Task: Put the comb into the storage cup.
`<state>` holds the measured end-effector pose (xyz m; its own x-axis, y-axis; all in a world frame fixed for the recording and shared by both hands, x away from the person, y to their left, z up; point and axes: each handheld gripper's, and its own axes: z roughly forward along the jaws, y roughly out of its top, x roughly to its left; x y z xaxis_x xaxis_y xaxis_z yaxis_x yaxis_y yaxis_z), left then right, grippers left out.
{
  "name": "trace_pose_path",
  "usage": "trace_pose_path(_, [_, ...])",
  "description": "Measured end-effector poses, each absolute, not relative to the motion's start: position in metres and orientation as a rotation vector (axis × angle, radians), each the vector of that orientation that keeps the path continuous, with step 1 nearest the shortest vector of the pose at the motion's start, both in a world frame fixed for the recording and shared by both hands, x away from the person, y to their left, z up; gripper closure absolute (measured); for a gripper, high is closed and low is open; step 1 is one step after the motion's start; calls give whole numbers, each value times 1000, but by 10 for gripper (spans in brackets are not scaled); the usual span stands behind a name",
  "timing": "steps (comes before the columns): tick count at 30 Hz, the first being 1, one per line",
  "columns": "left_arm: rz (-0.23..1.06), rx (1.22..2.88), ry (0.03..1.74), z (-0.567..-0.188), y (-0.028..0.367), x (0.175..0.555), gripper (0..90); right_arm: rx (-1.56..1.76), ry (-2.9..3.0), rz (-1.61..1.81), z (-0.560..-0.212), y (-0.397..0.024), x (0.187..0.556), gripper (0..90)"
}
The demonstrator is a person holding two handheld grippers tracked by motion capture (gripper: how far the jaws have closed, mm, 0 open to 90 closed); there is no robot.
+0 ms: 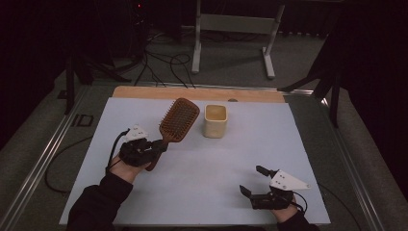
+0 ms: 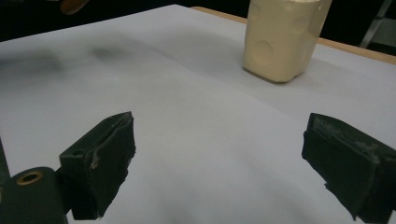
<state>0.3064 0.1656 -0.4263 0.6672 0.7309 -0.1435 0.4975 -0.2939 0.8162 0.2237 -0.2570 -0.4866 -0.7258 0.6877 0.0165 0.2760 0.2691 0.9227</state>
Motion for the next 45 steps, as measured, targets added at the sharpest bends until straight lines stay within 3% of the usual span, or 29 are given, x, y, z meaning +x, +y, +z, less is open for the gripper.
trace_pose_path(16, [282, 1905, 854, -453, 154, 294, 741, 979, 2150, 1409, -469, -248, 225, 94])
trace_pose_path(28, [304, 1894, 805, -459, 154, 287, 741, 921, 2122, 1472, -418, -232, 242, 93])
trace_pose_path(45, [306, 1843, 773, -456, 163, 284, 740, 840, 2114, 1573, -380, -202, 254, 93])
